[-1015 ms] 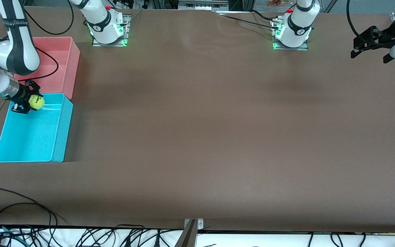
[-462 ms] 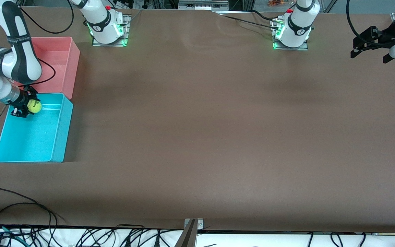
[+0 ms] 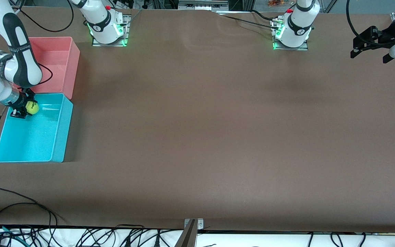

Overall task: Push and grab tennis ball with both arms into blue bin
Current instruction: 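Carry the ball over the blue bin and open the right gripper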

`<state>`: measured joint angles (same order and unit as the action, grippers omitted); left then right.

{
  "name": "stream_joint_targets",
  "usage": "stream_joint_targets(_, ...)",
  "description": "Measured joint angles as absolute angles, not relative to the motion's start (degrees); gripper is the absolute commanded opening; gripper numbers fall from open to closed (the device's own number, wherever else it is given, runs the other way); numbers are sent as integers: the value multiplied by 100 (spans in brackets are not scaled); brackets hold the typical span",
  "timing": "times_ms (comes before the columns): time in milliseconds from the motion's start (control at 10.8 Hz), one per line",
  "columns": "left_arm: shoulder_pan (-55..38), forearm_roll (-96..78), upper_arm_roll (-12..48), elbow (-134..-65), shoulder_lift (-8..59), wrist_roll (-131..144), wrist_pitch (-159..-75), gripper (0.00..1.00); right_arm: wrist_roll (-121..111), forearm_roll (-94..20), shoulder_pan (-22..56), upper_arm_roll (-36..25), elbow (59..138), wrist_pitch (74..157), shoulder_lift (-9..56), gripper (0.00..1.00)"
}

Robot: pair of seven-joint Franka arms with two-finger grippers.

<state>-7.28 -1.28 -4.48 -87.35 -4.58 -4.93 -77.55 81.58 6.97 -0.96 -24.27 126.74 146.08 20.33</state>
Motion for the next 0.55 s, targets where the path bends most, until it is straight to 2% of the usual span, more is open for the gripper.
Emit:
stream_joint_targets(92, -729, -128, -448, -8735, -458, -493, -7755, 100, 8120, 697, -118, -2427, 12673, 14708, 2106, 36)
stream_joint_targets(185, -729, -128, -448, -8736, -458, -493, -7755, 100, 8105, 697, -121, -2426, 12668, 14782, 2165, 46)
stream_joint_targets(277, -729, -128, -448, -8736, -458, -493, -7755, 100, 8086, 697, -121, -2421, 12654, 14812, 2192, 61)
stream_joint_targets(369, -730, -128, -447, -8736, -458, -493, -7755, 100, 8059, 697, -121, -2420, 12646, 14822, 2204, 97)
stream_joint_targets(554, -734, -128, -447, -8735, -458, -493, -7755, 100, 7986, 697, -121, -2419, 12590, 14825, 2275, 100)
